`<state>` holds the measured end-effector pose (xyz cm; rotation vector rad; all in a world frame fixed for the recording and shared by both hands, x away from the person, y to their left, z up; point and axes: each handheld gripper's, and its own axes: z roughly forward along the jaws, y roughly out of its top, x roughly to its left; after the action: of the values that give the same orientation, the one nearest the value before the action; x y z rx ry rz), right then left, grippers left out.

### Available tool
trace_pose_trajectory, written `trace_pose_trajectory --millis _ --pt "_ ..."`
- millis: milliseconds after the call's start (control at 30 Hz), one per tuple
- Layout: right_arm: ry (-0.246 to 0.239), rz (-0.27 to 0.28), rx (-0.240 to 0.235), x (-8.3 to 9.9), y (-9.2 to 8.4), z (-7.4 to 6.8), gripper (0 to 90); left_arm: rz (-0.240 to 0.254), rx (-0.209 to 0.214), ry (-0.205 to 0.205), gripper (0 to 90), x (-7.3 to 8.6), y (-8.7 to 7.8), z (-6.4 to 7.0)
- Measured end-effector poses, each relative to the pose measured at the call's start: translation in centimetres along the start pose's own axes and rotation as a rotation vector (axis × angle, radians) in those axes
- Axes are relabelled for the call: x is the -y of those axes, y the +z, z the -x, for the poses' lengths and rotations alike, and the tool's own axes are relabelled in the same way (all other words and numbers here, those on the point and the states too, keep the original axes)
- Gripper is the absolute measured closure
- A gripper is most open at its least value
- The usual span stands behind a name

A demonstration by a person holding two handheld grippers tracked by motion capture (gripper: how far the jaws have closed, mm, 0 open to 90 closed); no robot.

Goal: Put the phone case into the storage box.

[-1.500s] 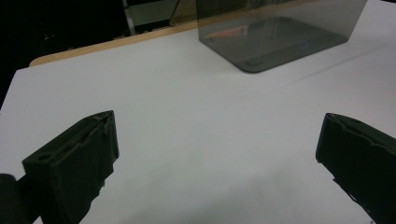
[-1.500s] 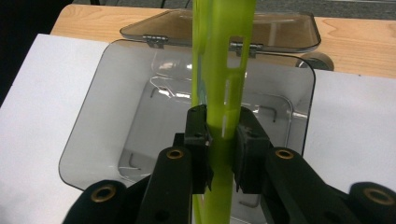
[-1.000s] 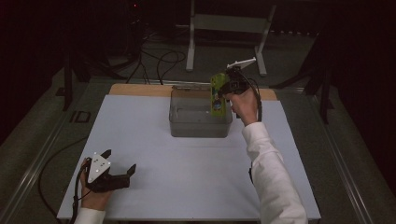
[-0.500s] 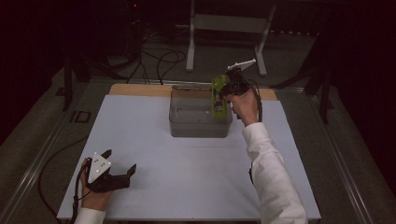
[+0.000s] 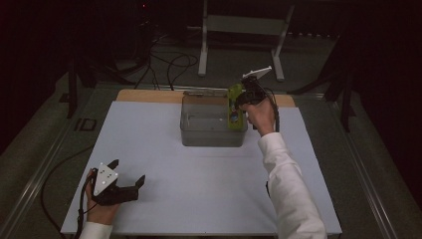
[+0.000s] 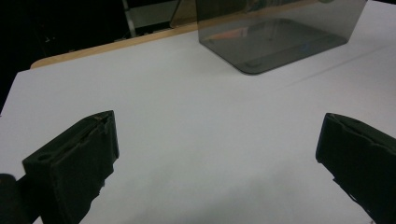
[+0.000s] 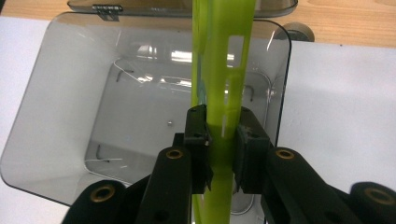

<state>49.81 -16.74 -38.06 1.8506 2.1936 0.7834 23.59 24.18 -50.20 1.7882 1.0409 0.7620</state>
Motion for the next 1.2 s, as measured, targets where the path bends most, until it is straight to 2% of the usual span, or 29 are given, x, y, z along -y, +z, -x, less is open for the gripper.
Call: trace_pose_trajectory --millis 433,867,1200 --pt "0.003 -0.038 0.019 0.7 1.6 0.2 77.5 -0.001 0.001 0.001 0.0 0.0 0.1 0.1" --pt "0.011 -0.087 0.054 0.7 3.1 0.1 77.3 -0.001 0.000 0.003 0.0 0.0 0.0 0.1" --pt "0.009 -0.114 0.063 0.9 4.1 0.1 77.3 0.002 0.001 0.004 0.0 0.0 0.0 0.1"
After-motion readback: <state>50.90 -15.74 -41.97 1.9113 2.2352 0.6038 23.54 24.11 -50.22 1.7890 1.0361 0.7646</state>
